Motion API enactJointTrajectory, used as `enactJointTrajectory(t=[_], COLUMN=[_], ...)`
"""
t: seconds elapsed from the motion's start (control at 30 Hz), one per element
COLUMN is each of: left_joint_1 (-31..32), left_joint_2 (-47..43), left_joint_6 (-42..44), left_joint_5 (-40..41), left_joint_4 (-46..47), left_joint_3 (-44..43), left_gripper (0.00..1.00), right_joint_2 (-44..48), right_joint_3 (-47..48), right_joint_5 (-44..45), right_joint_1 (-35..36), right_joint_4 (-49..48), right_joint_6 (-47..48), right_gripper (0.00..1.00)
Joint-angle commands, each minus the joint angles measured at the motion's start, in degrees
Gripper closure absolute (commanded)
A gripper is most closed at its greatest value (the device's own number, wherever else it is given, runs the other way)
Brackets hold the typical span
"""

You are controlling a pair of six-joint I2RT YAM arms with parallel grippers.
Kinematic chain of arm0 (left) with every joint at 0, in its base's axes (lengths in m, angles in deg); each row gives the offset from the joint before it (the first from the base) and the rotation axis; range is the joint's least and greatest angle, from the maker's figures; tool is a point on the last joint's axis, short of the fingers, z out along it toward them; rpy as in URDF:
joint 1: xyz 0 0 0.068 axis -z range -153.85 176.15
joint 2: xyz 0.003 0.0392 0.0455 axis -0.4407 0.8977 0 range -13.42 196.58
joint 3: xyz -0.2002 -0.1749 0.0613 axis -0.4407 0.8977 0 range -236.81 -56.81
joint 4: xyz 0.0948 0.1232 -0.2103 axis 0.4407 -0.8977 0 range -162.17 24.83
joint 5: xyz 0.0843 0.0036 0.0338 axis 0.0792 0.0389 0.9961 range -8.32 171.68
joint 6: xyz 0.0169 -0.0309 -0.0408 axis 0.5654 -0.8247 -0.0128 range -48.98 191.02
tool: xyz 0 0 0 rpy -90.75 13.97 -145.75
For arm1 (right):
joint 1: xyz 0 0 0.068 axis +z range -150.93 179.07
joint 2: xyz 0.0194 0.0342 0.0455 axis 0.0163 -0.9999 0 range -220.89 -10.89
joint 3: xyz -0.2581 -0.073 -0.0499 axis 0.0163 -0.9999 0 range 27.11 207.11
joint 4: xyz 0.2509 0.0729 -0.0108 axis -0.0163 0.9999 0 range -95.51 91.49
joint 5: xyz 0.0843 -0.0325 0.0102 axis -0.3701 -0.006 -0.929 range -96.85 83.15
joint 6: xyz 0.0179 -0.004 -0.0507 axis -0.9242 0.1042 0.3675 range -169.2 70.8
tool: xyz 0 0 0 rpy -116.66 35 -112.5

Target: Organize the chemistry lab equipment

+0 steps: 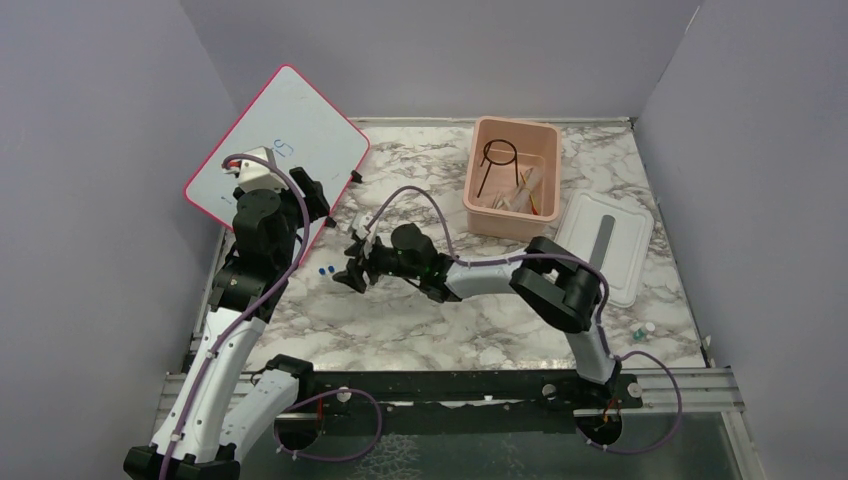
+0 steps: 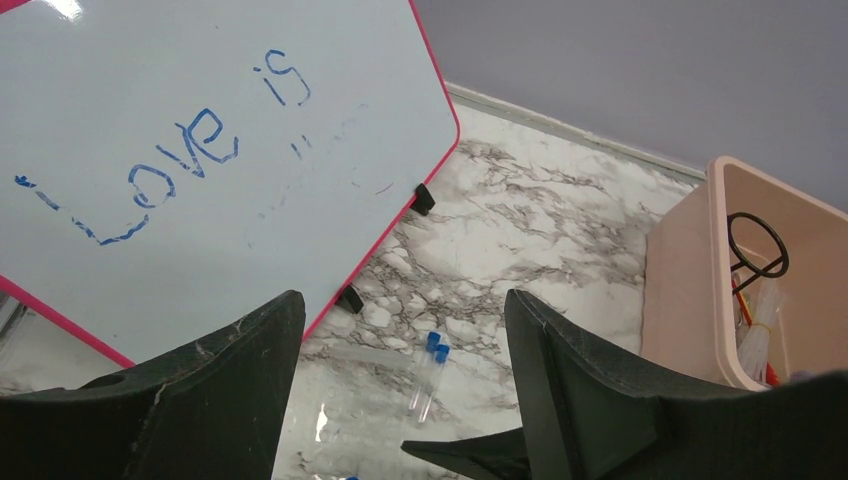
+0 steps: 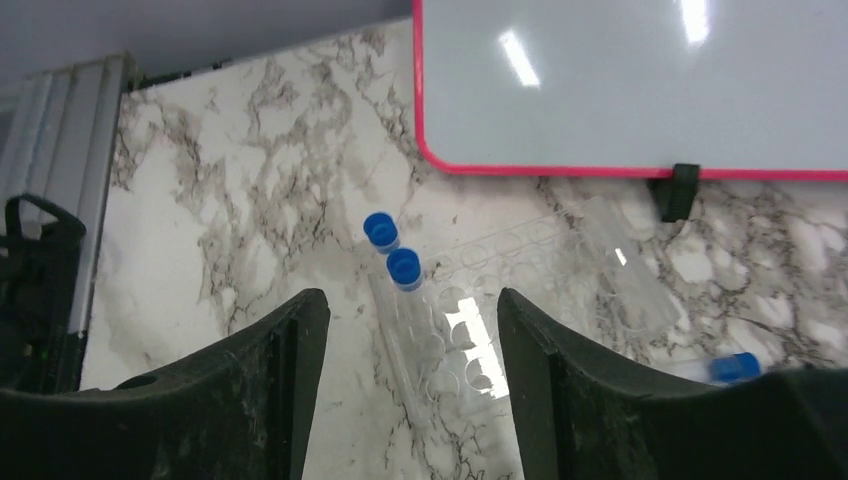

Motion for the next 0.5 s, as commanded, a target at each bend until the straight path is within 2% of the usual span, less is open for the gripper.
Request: enactJointTrajectory(t=[0.0, 0.1, 0.23, 0.37, 0.47], left_joint_1=[-0.44, -0.52, -0.50, -0.52, -0.53], left_joint_2=[-0.72, -0.89, -0.95, -0.89, -0.80], left_joint_6=[-0.50, -0.51, -0.30, -0.08, -0.01], left_joint_5=[0.85, 0.93, 0.20, -0.13, -0.71], left_joint_4=[0.70, 0.50, 0.45, 0.42, 0.42], left_joint_3=[-0.16, -0.04, 0.20, 0.32, 0.34], left_gripper=[0.24, 0.24, 0.23, 0.23, 0.23], right_joint_2=[6.98, 7.34, 4.98, 2.44, -0.55], right_joint_3=[-1.99, 0.17, 7.76, 12.51, 17.03], right_joint_5=[11.89, 21.57, 32.56, 38.57, 39.58], right_joint_1=[0.20, -0.14, -1.40, -2.79, -4.19], right_joint_4=[-0.11, 8.50, 23.17, 32.69, 39.33], right_joint_6=[-6.44, -11.20, -23.33, -31.21, -34.14], right_gripper=[0.33, 0.33, 0.37, 0.42, 0.46])
